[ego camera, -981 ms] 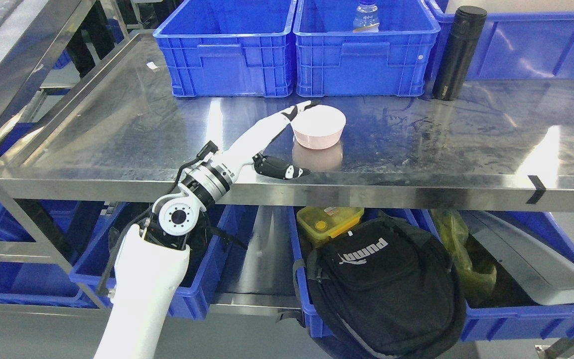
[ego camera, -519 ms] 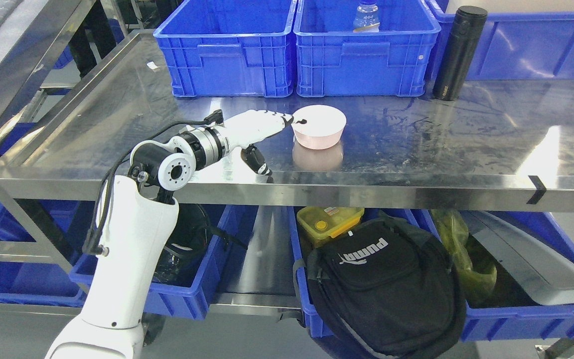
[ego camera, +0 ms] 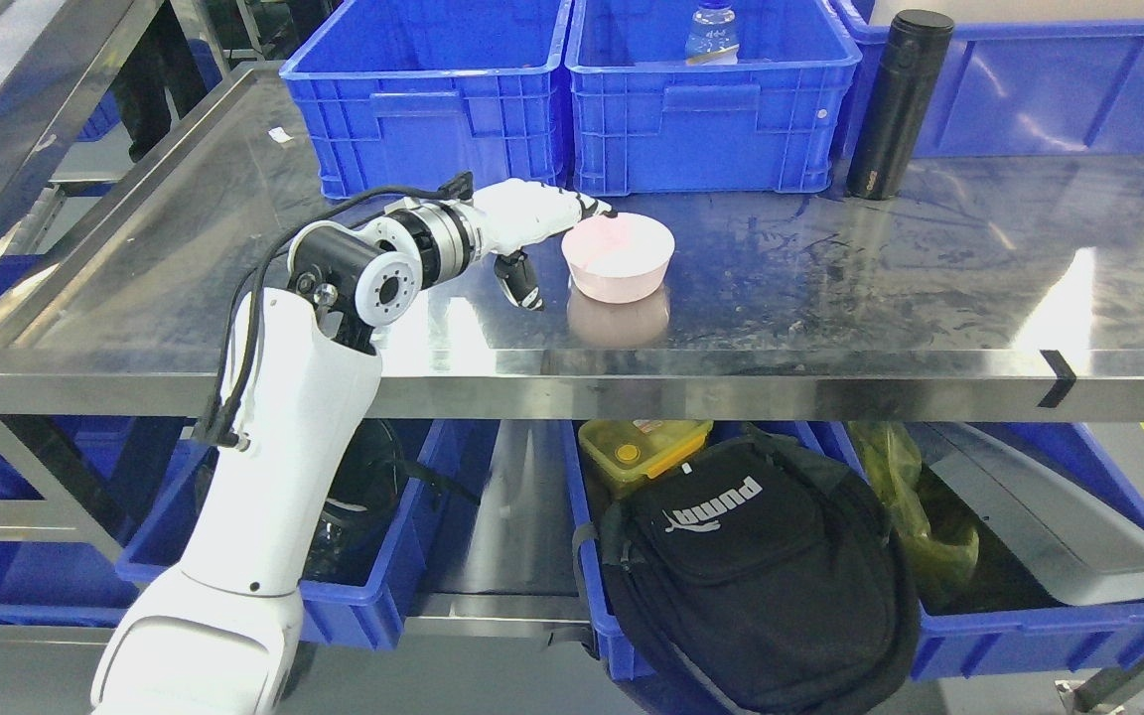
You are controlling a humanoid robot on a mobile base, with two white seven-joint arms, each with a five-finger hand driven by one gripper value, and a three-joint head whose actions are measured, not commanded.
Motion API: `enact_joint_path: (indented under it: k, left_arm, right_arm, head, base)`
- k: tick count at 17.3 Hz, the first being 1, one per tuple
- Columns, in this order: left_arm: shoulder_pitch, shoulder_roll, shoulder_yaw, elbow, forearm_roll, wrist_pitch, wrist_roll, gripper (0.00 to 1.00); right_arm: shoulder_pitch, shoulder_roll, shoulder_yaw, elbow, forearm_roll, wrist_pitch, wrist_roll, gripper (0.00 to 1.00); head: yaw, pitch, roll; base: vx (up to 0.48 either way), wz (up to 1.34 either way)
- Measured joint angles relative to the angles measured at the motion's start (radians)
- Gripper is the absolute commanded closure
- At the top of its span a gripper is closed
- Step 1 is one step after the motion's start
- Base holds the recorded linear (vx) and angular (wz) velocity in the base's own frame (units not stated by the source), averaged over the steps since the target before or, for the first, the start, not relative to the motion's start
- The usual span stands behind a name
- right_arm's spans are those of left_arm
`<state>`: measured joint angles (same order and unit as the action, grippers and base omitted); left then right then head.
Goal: Stack pink IKEA bowl on shelf middle layer
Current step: 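Close the left hand fingers around the pink bowl's rim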
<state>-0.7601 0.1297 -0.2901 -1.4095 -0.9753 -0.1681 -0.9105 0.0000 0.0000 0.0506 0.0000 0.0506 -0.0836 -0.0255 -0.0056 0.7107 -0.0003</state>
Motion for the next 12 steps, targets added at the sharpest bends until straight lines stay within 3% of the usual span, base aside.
enact_joint_path:
  k: [2, 12]
  left_arm:
    - [-0.027, -0.013, -0.019, 0.044, -0.007, 0.000, 0.009, 0.28]
    - [-0.085, -0.066, -0.071, 0.196, -0.028, 0.002, 0.010, 0.29]
  right_arm:
    - [0.000, 0.000, 0.000, 0.000, 0.000, 0.000, 0.000, 0.00]
    - [0.000, 0.000, 0.000, 0.000, 0.000, 0.000, 0.000, 0.00]
  head:
    - [0.0000, 0.000, 0.000]
    - [0.0000, 0.000, 0.000]
  base:
    - [0.026, -0.06]
    - [0.004, -0.02]
